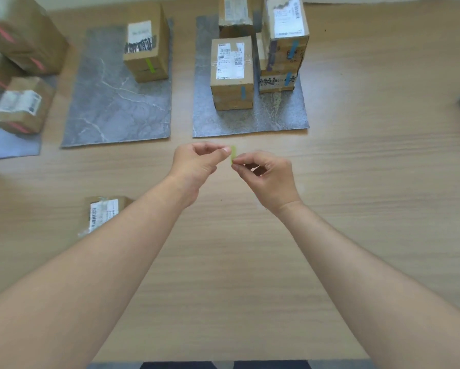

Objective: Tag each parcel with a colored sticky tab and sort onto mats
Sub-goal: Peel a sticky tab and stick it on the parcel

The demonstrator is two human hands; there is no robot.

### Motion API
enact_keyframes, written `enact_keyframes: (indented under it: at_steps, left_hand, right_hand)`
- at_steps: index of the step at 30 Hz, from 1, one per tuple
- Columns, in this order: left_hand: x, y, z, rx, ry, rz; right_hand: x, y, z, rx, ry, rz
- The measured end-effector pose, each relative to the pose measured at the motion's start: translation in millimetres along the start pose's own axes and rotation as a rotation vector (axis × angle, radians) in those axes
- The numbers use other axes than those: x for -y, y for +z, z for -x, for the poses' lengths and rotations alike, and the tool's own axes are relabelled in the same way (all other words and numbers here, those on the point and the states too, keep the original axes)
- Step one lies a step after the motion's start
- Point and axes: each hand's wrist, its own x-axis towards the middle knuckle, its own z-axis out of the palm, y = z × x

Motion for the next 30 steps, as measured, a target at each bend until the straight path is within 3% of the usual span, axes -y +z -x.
enact_keyframes:
  at_steps: [15, 21, 30]
  left_hand:
    - [54.3, -179.1, 72.1, -0.056, 0.145, -0.161]
    - [99.9, -245.3, 91.2, -0.08, 0.148, -0.121]
    - [159.0, -297.7, 92.9, -0.067, 0.074, 0.043]
  right_hand:
    - [78.5, 134.0, 94.4, 0.153, 0.013, 0.038]
    - [80.0, 196.2, 138.5, 0.16, 0.078, 0.158]
    - [67.5, 257.4, 158.5, 0.365, 0.045, 0.477]
